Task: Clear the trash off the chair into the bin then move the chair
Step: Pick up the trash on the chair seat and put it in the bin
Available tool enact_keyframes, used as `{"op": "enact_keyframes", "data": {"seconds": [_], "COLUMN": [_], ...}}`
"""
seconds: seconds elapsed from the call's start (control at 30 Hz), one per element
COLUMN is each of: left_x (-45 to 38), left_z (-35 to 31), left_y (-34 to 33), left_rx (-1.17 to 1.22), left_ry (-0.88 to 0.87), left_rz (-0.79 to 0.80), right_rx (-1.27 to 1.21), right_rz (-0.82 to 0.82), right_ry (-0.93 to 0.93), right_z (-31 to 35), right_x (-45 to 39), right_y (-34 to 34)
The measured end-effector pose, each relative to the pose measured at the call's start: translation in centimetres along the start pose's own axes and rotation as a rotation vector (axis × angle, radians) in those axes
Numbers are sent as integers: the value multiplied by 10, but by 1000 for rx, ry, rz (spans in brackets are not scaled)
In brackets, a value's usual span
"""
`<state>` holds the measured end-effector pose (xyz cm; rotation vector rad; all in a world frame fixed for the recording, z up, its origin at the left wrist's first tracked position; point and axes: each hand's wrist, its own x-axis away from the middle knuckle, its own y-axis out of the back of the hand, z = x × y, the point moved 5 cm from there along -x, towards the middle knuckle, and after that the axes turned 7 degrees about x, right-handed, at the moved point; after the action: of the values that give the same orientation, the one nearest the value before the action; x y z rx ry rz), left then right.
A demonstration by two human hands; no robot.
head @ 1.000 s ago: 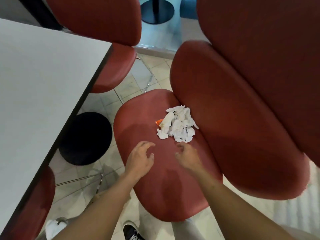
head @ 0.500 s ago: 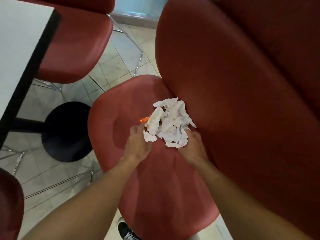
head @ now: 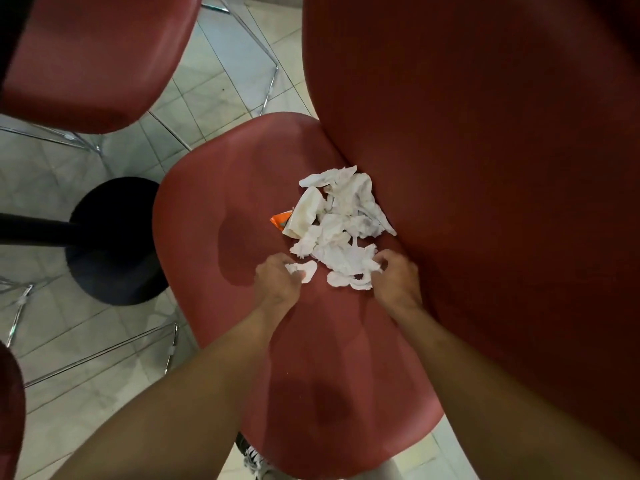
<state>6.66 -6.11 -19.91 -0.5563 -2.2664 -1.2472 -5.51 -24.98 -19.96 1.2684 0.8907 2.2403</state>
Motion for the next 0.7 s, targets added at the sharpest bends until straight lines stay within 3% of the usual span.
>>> {"op": "enact_keyframes", "data": {"seconds": [0.27, 0.7], "left_x": [66, 177], "left_z": [12, 57], "left_y": [32, 139], "left_rx": [118, 336], "left_ry": [77, 17], "left_rz": [-4, -119], "right_rx": [-154, -289], "right_rz": [-123, -98], "right_ry": [-43, 84], "right_z": [-1, 67], "right_x": [63, 226], "right_y": [30, 39]}}
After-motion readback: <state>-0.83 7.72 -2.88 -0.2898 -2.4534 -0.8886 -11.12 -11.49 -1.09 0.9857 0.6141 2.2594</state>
